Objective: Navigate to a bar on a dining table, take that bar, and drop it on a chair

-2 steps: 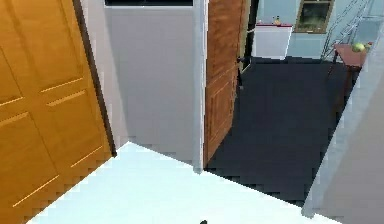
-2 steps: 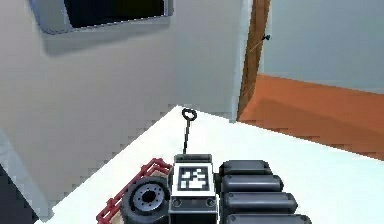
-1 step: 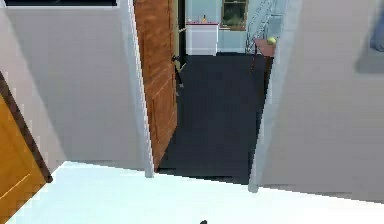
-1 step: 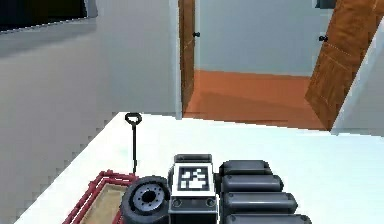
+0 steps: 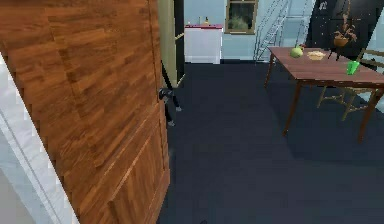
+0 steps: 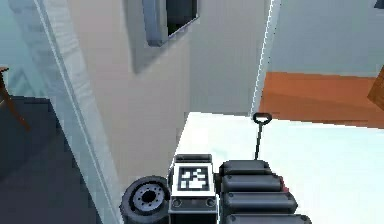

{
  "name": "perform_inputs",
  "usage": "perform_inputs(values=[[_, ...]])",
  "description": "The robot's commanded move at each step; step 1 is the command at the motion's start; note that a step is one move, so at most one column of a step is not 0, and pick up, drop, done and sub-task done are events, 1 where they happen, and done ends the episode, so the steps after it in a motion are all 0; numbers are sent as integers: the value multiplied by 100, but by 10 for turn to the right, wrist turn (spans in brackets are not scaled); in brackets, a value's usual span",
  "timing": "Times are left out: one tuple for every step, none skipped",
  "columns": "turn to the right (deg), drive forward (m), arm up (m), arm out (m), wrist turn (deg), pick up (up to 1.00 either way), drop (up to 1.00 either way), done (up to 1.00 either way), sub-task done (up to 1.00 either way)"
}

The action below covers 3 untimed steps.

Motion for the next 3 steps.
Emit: perform_inputs(values=[[60,0,0,0,0,0,0,0,0],[0,55,0,0,0,0,0,0,0],[450,0,0,0,0,0,0,0,0]])
